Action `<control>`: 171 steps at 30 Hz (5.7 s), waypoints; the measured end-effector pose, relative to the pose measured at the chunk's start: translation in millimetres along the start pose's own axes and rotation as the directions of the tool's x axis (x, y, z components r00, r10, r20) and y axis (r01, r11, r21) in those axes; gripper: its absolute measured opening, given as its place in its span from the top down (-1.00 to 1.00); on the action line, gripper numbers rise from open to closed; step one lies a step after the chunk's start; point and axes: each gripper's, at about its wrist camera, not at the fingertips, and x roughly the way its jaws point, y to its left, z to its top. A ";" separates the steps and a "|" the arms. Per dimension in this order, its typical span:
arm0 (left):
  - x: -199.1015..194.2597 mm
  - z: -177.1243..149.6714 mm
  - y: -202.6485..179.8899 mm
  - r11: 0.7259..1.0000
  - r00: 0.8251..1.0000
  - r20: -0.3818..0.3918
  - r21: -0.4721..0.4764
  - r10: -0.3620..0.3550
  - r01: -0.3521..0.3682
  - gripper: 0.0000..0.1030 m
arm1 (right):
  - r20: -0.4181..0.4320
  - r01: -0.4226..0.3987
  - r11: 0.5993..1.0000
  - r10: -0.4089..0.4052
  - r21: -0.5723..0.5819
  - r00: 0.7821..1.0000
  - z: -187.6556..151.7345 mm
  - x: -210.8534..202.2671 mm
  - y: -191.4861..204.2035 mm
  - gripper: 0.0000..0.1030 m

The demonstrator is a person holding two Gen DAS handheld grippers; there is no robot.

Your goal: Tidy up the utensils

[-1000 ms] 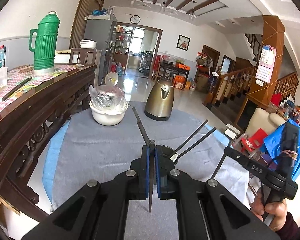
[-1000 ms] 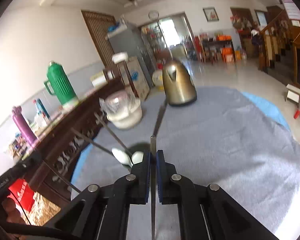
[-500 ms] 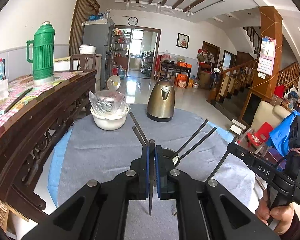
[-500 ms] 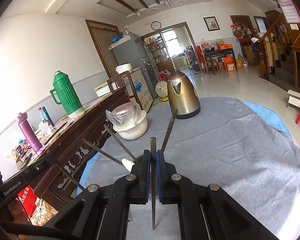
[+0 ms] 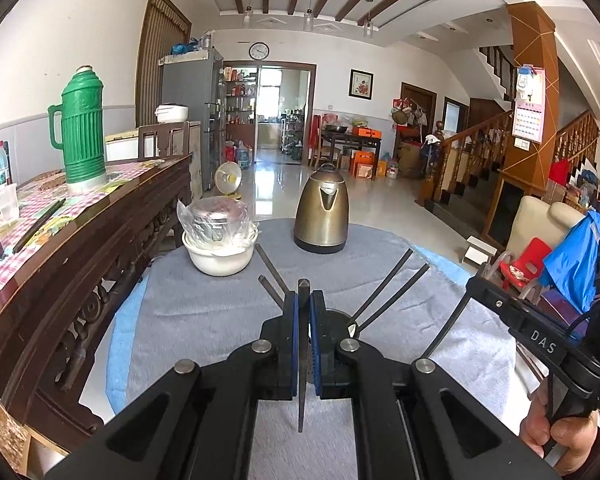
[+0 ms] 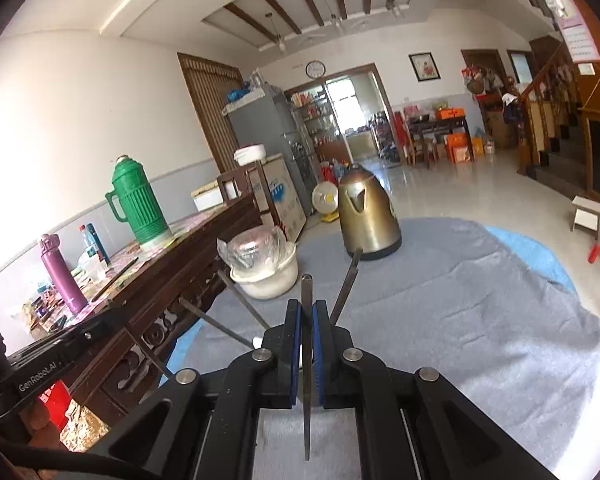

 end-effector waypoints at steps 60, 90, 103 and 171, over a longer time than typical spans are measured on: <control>72.8 86.5 -25.0 0.998 0.967 0.255 -0.064 0.022 -0.006 0.89 | 0.305 0.101 0.995 -0.093 -0.012 0.948 61.3 30.3 20.3 0.89; 125.0 57.6 -10.7 0.987 0.991 0.011 -0.092 0.133 -0.131 0.89 | 0.117 0.067 0.998 -0.064 -0.022 0.991 31.9 84.3 13.3 0.88; 95.0 52.6 -4.6 0.982 0.984 -0.008 -0.072 0.177 -0.177 0.49 | 0.050 0.010 1.000 -0.009 -0.024 0.999 28.3 81.1 21.8 0.83; 35.7 -173.9 19.0 0.980 0.878 -0.444 0.004 0.178 -0.197 -0.83 | -0.666 0.190 0.981 -0.165 -0.036 0.727 -186.8 30.5 -74.5 0.34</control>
